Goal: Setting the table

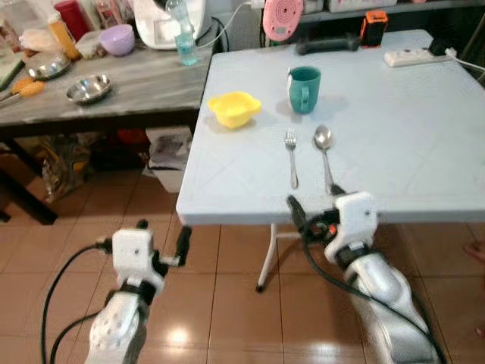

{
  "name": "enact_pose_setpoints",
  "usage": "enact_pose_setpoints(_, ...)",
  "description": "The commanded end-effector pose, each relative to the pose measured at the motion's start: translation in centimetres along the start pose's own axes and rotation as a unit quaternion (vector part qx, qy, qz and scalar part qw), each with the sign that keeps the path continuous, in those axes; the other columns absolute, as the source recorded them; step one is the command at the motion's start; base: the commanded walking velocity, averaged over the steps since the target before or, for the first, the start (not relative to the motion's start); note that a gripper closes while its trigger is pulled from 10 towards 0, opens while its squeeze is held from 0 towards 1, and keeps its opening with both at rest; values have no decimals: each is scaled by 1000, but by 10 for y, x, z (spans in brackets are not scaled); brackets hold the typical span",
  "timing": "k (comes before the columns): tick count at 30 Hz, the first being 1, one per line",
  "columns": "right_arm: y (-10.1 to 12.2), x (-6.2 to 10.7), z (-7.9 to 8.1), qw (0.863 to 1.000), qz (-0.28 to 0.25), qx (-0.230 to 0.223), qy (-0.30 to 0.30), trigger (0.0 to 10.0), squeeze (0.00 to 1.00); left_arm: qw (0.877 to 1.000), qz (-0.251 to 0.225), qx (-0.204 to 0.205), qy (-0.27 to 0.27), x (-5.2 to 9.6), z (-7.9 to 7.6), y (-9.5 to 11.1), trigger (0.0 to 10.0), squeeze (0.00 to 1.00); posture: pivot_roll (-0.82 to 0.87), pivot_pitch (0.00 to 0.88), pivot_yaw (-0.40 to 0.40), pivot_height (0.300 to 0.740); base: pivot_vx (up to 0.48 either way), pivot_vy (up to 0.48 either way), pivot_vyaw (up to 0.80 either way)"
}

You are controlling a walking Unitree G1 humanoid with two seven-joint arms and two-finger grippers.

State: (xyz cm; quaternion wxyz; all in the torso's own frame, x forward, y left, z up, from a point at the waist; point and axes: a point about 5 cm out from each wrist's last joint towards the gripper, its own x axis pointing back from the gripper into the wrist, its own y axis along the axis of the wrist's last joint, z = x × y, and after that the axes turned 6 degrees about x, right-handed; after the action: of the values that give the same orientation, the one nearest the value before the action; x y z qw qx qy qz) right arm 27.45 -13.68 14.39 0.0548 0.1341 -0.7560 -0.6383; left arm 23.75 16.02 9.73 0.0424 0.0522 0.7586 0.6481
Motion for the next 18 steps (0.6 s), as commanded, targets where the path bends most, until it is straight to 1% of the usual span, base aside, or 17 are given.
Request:
enact_pose_setpoints(1,5,-2,8,1000,-9,-5,11,10000,0,1000,-4,-13,9,3,7,3,10000,0,-190,107,137,740,274,0,0)
enact_pose_setpoints(18,5,-3,9,1000,-10,-6,10,10000,0,1000,-3,-14,6,1,7,4,10000,0,-192,106,145,740,272,0,0)
